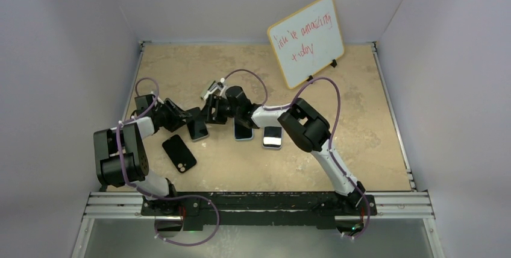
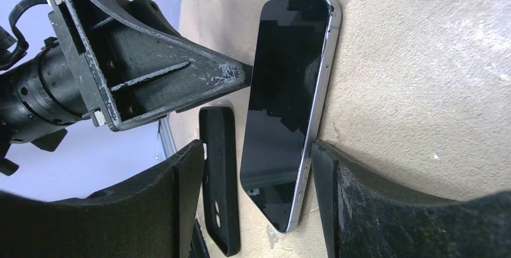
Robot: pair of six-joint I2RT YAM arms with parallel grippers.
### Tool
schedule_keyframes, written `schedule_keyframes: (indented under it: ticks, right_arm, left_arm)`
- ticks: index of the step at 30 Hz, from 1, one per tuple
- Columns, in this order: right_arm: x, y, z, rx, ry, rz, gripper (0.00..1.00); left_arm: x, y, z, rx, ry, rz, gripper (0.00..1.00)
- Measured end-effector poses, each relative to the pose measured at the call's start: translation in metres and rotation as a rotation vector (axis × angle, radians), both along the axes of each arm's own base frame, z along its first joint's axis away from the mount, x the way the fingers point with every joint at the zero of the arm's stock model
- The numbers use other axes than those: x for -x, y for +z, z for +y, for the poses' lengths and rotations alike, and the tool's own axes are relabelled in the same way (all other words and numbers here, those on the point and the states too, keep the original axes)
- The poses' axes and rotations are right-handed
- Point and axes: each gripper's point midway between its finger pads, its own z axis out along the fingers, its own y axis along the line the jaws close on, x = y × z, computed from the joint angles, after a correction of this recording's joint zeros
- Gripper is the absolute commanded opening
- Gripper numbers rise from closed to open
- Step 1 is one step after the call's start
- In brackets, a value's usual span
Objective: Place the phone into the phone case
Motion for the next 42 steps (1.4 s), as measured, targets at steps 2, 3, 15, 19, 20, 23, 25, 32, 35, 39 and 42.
schedule_keyframes:
  ticks: [2, 3, 15, 19, 20, 23, 25, 32, 35, 39, 42]
  right_arm:
    - [0.000, 0.001, 0.000, -0.012, 0.001, -0.004, 0.68]
    - [0.000, 0.002, 0.000, -0.019, 0.002, -0.005, 0.68]
    - [0.007, 0.001, -0.009, -0.102, -0.007, -0.013, 0.67]
    - [0.012, 0.002, -0.017, -0.135, -0.017, -0.013, 0.67]
    - [0.012, 0.002, -0.018, -0.139, -0.019, -0.015, 0.67]
    - [0.009, 0.003, -0.022, -0.149, -0.028, -0.021, 0.67]
    - [0.007, 0.004, -0.024, -0.155, -0.034, -0.024, 0.67]
    - [0.005, 0.004, -0.026, -0.151, -0.034, -0.023, 0.66]
    - [0.008, 0.002, -0.024, -0.133, -0.013, -0.012, 0.65]
    - [0.010, -0.002, -0.023, -0.102, 0.011, -0.015, 0.61]
    - [0.014, -0.003, -0.025, -0.066, 0.037, -0.032, 0.52]
  left_arm:
    - [0.000, 0.000, 0.000, 0.007, 0.003, -0.006, 0.45]
    - [0.000, 0.000, 0.000, 0.010, 0.003, -0.009, 0.45]
    - [0.003, 0.000, -0.007, 0.046, -0.011, -0.037, 0.43]
    - [0.007, 0.000, -0.012, 0.070, -0.020, -0.034, 0.44]
    - [0.008, 0.001, -0.013, 0.075, -0.023, -0.033, 0.44]
    - [0.015, 0.002, -0.017, 0.089, -0.029, -0.016, 0.46]
    - [0.020, 0.002, -0.020, 0.103, -0.035, 0.000, 0.48]
    - [0.033, 0.000, -0.030, 0.147, -0.062, 0.047, 0.44]
    - [0.037, -0.002, -0.035, 0.169, -0.077, 0.057, 0.43]
    - [0.042, -0.003, -0.040, 0.190, -0.090, 0.066, 0.42]
    - [0.044, -0.003, -0.042, 0.198, -0.090, 0.069, 0.41]
